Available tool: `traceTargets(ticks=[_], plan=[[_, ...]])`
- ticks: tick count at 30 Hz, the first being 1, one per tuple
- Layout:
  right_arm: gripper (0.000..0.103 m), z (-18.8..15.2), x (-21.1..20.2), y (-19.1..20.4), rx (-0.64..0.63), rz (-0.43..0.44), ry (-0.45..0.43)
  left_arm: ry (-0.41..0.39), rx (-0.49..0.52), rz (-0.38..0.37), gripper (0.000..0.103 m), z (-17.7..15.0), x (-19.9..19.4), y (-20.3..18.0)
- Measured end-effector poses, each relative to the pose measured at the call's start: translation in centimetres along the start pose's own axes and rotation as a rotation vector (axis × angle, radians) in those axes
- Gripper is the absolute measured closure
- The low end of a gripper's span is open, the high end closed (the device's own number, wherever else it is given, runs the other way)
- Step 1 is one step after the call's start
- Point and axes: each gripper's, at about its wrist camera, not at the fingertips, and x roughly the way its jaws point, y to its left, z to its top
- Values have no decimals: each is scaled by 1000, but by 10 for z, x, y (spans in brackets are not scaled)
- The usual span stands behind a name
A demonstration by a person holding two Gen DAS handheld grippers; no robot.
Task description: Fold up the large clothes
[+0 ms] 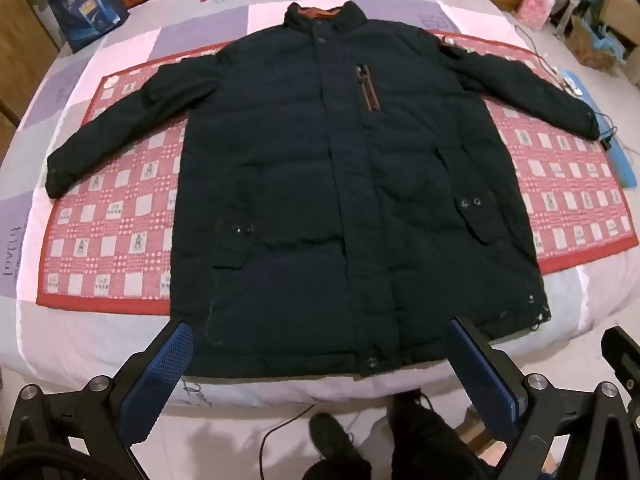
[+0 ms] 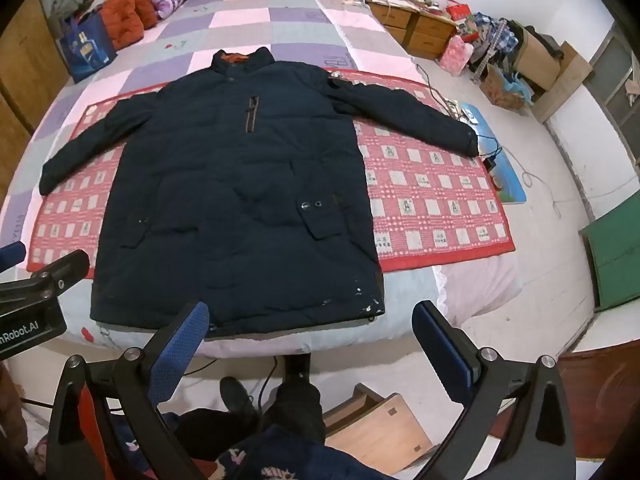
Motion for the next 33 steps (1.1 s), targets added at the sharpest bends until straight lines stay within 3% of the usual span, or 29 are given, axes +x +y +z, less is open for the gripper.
traceTargets(ticks=[12, 30, 33], plan=[[0, 1, 1, -4, 0, 8, -1, -8, -3, 5, 0, 0, 0, 2], [0, -4, -4, -5, 25, 42, -5, -17, -12, 3, 0, 28, 1, 11], [0, -6, -4, -10, 39, 64, -9, -21, 2, 8, 0, 13, -5, 2]])
